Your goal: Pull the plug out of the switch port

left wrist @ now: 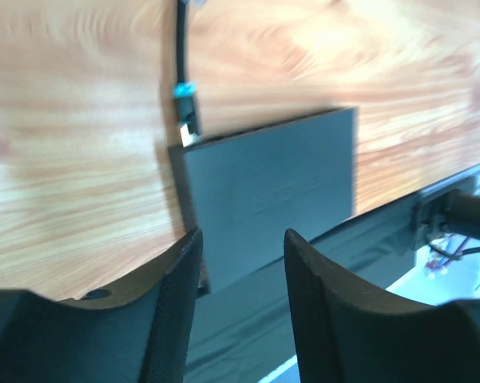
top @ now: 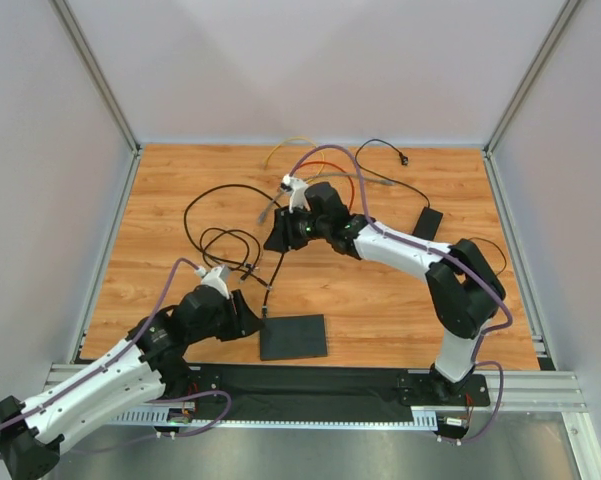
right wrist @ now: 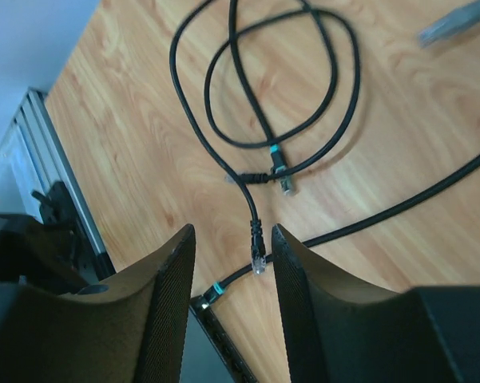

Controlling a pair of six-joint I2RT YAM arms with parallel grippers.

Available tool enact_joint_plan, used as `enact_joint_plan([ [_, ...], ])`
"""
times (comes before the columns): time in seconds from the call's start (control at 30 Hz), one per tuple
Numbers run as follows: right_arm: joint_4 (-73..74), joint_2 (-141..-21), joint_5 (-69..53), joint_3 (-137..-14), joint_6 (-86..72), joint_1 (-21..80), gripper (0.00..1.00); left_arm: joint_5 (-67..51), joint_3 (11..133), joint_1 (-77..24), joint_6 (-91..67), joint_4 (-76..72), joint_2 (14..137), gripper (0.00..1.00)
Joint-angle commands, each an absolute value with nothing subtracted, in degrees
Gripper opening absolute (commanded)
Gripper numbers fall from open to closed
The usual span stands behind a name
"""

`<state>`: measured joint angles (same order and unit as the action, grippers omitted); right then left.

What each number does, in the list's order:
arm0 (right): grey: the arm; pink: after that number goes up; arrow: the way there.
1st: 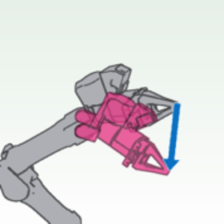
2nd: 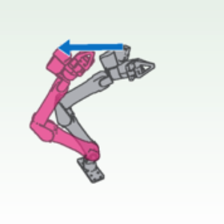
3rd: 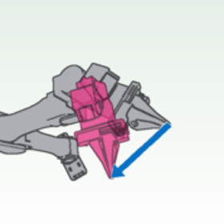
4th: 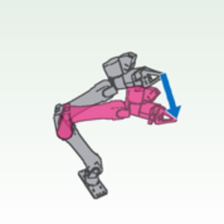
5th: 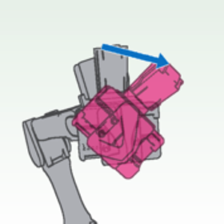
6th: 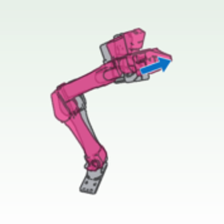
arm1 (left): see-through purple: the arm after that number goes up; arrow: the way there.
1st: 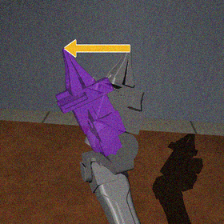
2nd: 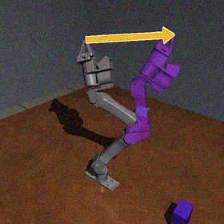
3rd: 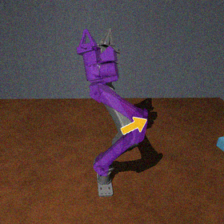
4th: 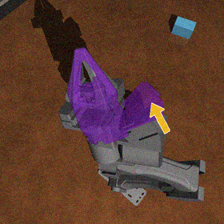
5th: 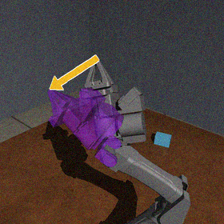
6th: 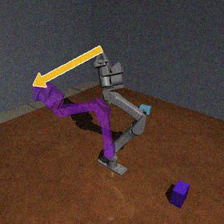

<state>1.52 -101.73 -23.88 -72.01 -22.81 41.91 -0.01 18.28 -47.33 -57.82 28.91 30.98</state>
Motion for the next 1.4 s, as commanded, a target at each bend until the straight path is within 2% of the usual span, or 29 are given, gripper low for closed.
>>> enact_joint_plan([
  [0.0,1.58,-104.84,-28.65,-74.61,-17.85,44.20,0.45,4.91,26.62,-47.55,-54.76,35.24,30.23,0.54],
  [0.2,5.09,-114.06,-27.86,-79.09,-15.29,48.51,0.46,11.68,36.46,-47.46,-51.68,42.97,30.50,0.55],
  [0.33,8.43,-116.45,-22.87,-82.09,-13.37,50.53,0.47,15.29,41.30,-47.55,-49.93,47.27,29.10,0.56],
  [0.9,17.31,-123.66,-13.80,-90.70,-8.79,53.52,0.47,13.97,38.50,-47.46,-51.50,48.78,24.44,0.56],
  [1.17,17.93,-125.68,-14.59,-92.28,-8.88,53.88,0.37,13.97,38.50,-47.46,-51.50,48.78,24.52,0.56],
  [1.3,18.02,-126.21,-15.20,-93.25,-8.79,53.88,0.25,13.89,38.32,-47.55,-51.50,49.04,24.35,0.56],
  [1.37,17.41,-125.43,-15.90,-93.34,-8.88,53.96,0.15,14.06,38.41,-47.46,-51.59,49.13,24.26,0.57],
])
